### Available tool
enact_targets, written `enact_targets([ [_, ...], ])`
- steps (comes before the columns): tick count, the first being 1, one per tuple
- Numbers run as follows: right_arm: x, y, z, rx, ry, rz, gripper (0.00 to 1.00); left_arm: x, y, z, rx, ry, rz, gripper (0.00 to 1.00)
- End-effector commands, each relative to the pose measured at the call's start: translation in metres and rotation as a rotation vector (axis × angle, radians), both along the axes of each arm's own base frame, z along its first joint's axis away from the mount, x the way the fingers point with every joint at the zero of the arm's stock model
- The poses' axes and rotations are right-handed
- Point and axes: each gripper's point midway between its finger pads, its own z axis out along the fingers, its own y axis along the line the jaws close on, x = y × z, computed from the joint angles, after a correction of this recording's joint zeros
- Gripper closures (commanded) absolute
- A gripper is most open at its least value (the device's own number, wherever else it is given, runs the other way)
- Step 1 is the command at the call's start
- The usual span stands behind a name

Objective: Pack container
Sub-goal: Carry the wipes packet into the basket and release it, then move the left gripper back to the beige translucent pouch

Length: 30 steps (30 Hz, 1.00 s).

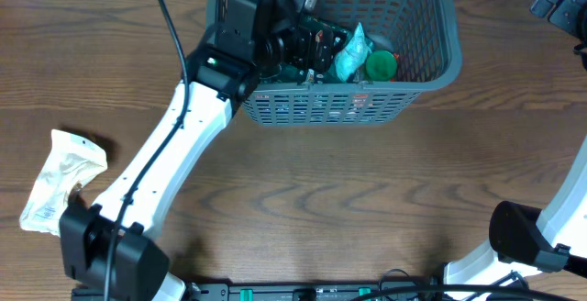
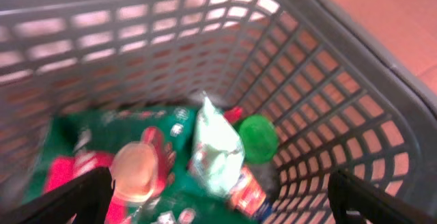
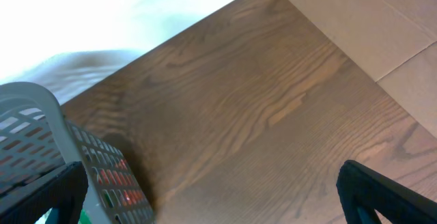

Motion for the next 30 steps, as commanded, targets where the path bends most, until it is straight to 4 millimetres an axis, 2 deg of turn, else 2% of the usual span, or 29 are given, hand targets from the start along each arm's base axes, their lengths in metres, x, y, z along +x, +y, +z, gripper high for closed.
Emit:
enact_targets([
  [1,-0.001,0.0,0.001,0.008,-0.006,-0.01,0.01,0.006,0.052,0.065,0.067,-0.127,0.203,0.01],
  [4,-0.001,0.0,0.001,0.008,-0.006,-0.01,0.01,0.002,0.114,0.083,0.189,-0.123,0.436,0.01],
  [5,-0.001,0.0,0.001,0.008,-0.006,-0.01,0.01,-0.002,0.143,0.09,0.216,-0.107,0.553,0.01],
  [7,-0.001,0.0,0.001,0.008,-0.006,-0.01,0.01,-0.017,0.195,0.101,0.23,-0.066,0.772,0.01],
  [9,-0.001,0.0,0.001,0.008,-0.006,-0.01,0.01,-0.035,0.236,0.108,0.242,-0.034,0.901,0.02],
  [12,-0.001,0.0,0.001,0.008,-0.006,-0.011,0.01,-0.058,0.286,0.108,0.278,0.011,1.006,0.01],
  [15,-0.001,0.0,0.001,0.008,-0.006,-0.011,0.01,-0.081,0.327,0.096,0.377,0.088,1.069,0.01],
  [20,-0.001,0.0,0.001,0.008,-0.006,-0.011,0.01,-0.124,0.376,0.064,0.495,0.293,1.156,0.01],
  [22,-0.001,0.0,0.001,0.008,-0.006,-0.01,0.01,-0.143,0.392,0.051,0.591,0.373,1.129,0.01],
  [26,-0.001,0.0,0.001,0.008,-0.006,-0.01,0.01,-0.159,0.406,0.041,0.757,0.428,0.997,0.02],
  [30,-0.001,0.0,0.001,0.008,-0.006,-0.011,0.01,-0.169,0.416,0.037,0.791,0.469,0.985,0.02],
])
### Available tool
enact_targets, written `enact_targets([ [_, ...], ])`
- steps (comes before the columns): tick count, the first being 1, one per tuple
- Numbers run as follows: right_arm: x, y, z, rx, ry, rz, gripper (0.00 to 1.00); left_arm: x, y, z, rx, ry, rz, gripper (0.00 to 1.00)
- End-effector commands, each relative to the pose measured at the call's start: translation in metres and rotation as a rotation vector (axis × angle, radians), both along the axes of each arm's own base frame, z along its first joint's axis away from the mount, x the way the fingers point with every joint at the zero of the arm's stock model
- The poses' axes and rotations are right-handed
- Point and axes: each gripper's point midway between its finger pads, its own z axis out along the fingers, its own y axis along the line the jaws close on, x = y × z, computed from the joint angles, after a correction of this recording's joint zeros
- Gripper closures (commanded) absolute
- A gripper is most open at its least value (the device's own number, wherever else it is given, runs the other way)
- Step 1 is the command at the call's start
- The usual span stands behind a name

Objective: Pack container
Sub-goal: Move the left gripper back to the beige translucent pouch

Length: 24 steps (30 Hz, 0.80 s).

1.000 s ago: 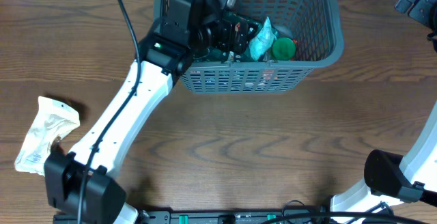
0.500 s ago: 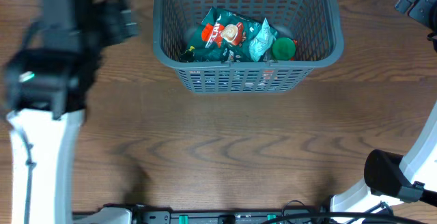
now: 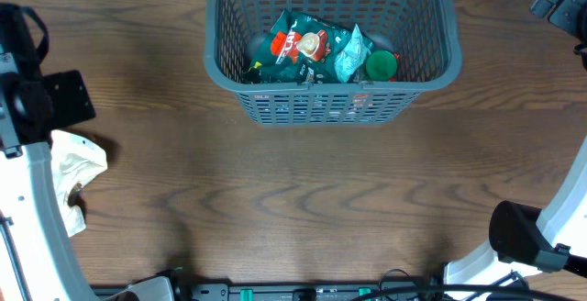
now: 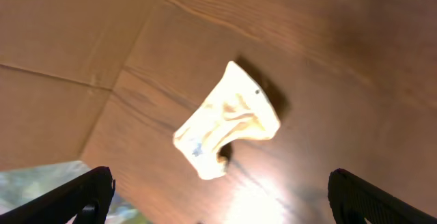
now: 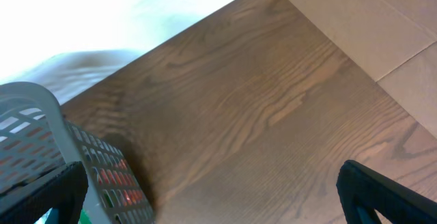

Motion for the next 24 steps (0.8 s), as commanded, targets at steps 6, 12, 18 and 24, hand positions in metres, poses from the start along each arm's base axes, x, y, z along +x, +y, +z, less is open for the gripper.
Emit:
enact_targets([
  [6,-0.001,0.0,0.001,0.008,-0.006,-0.01,0.01,-0.01,0.025,-0.023,0.045,0.182,-0.08,0.02],
  [12,-0.001,0.0,0.001,0.008,-0.006,-0.011,0.01,-0.005,0.024,-0.078,-0.106,0.305,-0.177,0.02],
  [18,-0.001,0.0,0.001,0.008,-0.006,-0.01,0.01,-0.014,0.018,-0.136,-0.206,0.43,-0.331,0.02],
  [24,-0.001,0.0,0.001,0.008,-0.006,-0.01,0.01,-0.011,0.005,-0.17,-0.348,0.365,-0.44,0.02],
])
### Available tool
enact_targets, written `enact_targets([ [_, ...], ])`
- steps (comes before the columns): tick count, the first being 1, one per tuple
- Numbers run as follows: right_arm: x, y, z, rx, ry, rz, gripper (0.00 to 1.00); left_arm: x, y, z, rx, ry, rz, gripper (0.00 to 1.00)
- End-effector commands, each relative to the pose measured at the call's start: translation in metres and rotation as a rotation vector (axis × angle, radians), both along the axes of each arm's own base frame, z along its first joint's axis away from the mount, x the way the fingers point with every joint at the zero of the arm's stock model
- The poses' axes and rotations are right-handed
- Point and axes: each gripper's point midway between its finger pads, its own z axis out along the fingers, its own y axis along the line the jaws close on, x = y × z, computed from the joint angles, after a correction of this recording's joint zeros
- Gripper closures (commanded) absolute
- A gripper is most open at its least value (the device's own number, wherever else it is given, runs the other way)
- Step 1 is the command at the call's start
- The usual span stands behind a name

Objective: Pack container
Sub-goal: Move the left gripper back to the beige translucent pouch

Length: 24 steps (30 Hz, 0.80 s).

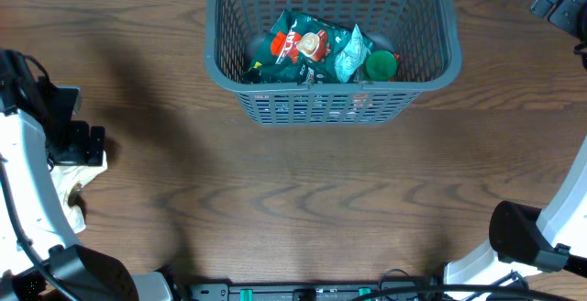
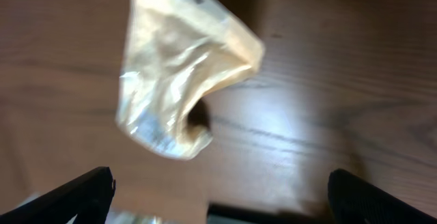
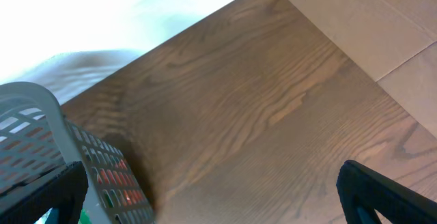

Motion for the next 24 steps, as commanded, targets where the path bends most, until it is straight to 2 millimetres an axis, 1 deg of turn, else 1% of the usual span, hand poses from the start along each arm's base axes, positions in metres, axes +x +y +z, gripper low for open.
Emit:
enact_targets([
  [1,-0.001,0.0,0.001,0.008,-0.006,-0.01,0.01,0.003,-0.014,-0.013,-0.13,-0.052,-0.094,0.02],
  [5,-0.001,0.0,0.001,0.008,-0.006,-0.01,0.01,-0.003,-0.015,-0.025,-0.216,-0.085,-0.08,0.02],
  [8,-0.001,0.0,0.001,0.008,-0.006,-0.01,0.01,-0.007,-0.01,-0.026,-0.243,-0.105,-0.053,0.02],
  [16,-0.001,0.0,0.001,0.008,-0.006,-0.011,0.01,-0.021,0.009,-0.027,-0.231,-0.098,0.023,0.01],
  [19,-0.001,0.0,0.001,0.008,-0.006,-0.011,0.01,-0.032,0.02,-0.033,-0.203,-0.074,0.06,0.01],
  [24,-0.001,0.0,0.001,0.008,-0.006,-0.01,0.01,-0.042,0.029,-0.048,-0.206,-0.069,0.102,0.01],
])
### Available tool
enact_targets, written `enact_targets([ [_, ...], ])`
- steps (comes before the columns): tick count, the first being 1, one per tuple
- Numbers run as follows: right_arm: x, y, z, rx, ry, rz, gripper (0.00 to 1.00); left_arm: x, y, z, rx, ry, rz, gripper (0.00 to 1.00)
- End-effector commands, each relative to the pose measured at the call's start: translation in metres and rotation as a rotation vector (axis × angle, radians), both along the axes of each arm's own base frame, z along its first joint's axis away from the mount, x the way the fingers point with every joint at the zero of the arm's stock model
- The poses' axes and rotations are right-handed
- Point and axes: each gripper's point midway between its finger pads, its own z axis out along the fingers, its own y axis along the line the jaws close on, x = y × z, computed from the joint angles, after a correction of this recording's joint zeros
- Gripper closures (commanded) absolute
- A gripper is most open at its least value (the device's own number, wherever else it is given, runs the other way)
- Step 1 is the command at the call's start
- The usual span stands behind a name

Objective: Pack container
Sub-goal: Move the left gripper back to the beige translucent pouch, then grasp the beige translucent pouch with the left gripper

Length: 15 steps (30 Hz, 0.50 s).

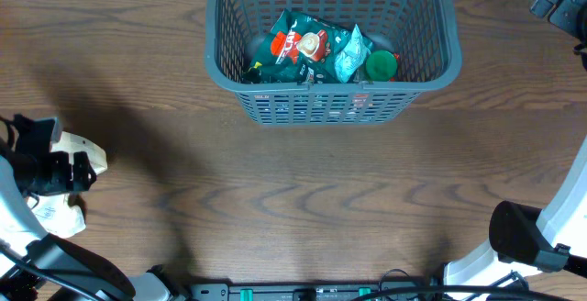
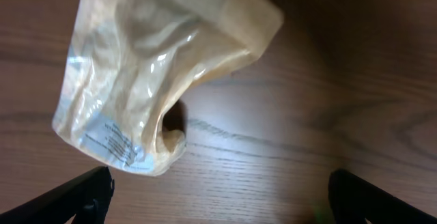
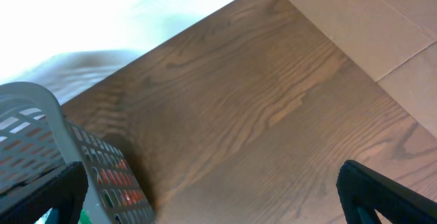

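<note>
A pale cream pouch (image 2: 150, 67) lies crumpled on the wooden table at the far left, partly hidden under my left gripper (image 1: 57, 168) in the overhead view. The left gripper (image 2: 218, 203) hangs just above it, open wide, with nothing between its fingertips (image 2: 75, 200). At the table's back stands the grey basket (image 1: 330, 104), holding a green snack bag (image 1: 284, 49), a teal pouch (image 1: 351, 53) and a green-lidded item (image 1: 381, 64). My right gripper (image 3: 215, 203) is open and empty, raised at the far right corner.
The basket's corner (image 3: 34, 135) shows at the left of the right wrist view. Brown cardboard (image 3: 369, 26) lies beyond the table's right edge. Bare wood (image 1: 303, 200) stretches between the pouch and the basket.
My left gripper has shifted a little toward the table's front edge over the cream pouch, which now fills more of the left wrist view. The right arm has not moved.
My left gripper was open inside the basket above the green snack bag. Then it was at the table's left side, high over the cream pouch. It then stood closer to the pouch, and now hangs just above it, open.
</note>
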Motion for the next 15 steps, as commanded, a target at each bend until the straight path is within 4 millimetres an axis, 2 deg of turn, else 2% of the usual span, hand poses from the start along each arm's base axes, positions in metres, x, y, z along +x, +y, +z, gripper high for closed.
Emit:
enact_targets([
  [1,-0.001,0.0,0.001,0.008,-0.006,-0.01,0.01,-0.011,0.006,-0.008,0.008,0.014,0.003,0.01],
  [7,-0.001,0.0,0.001,0.008,-0.006,-0.01,0.01,-0.017,0.031,-0.015,0.105,0.032,0.001,0.01],
  [15,-0.001,0.0,0.001,0.008,-0.006,-0.01,0.01,-0.016,0.042,-0.04,0.077,0.062,-0.013,0.01],
])
